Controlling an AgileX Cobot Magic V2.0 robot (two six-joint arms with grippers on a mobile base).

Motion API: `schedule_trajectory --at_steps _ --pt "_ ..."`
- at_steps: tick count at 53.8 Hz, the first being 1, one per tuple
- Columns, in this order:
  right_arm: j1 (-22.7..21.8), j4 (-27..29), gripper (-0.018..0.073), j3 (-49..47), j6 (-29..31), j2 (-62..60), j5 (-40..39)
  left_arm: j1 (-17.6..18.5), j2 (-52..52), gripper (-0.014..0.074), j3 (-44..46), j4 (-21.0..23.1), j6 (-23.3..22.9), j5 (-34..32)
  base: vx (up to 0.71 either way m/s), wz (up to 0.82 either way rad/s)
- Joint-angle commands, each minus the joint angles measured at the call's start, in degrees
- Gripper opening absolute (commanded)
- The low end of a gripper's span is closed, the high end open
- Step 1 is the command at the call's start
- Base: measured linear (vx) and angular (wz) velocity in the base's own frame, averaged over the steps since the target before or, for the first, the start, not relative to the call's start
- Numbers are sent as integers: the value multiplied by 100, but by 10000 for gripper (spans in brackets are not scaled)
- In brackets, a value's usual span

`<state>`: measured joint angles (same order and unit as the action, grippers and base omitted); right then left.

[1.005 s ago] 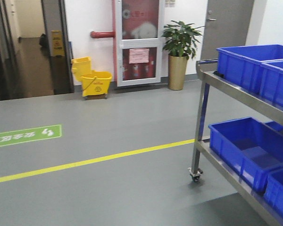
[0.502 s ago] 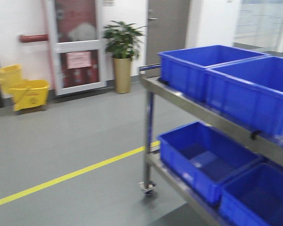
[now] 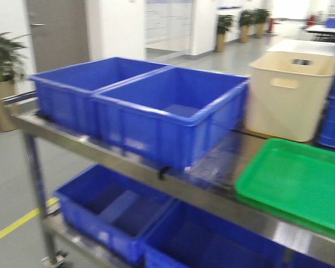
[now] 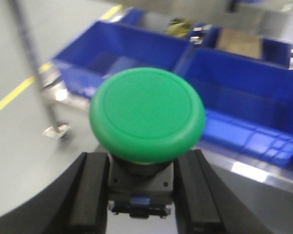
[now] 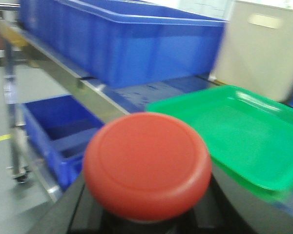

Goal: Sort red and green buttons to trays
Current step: 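Drive the base to the shelf with the green and red trays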

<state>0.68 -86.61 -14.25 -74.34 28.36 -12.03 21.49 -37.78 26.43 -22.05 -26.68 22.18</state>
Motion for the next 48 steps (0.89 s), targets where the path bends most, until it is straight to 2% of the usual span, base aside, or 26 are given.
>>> schedule_trajectory --at_steps 1,48 --pt "-14 107 -9 -195 -1 13 -31 50 -13 -1 191 -30 -27 -426 26 -81" --pt "-14 107 -9 -195 -1 13 -20 50 -13 -1 191 -30 -27 -426 21 -62"
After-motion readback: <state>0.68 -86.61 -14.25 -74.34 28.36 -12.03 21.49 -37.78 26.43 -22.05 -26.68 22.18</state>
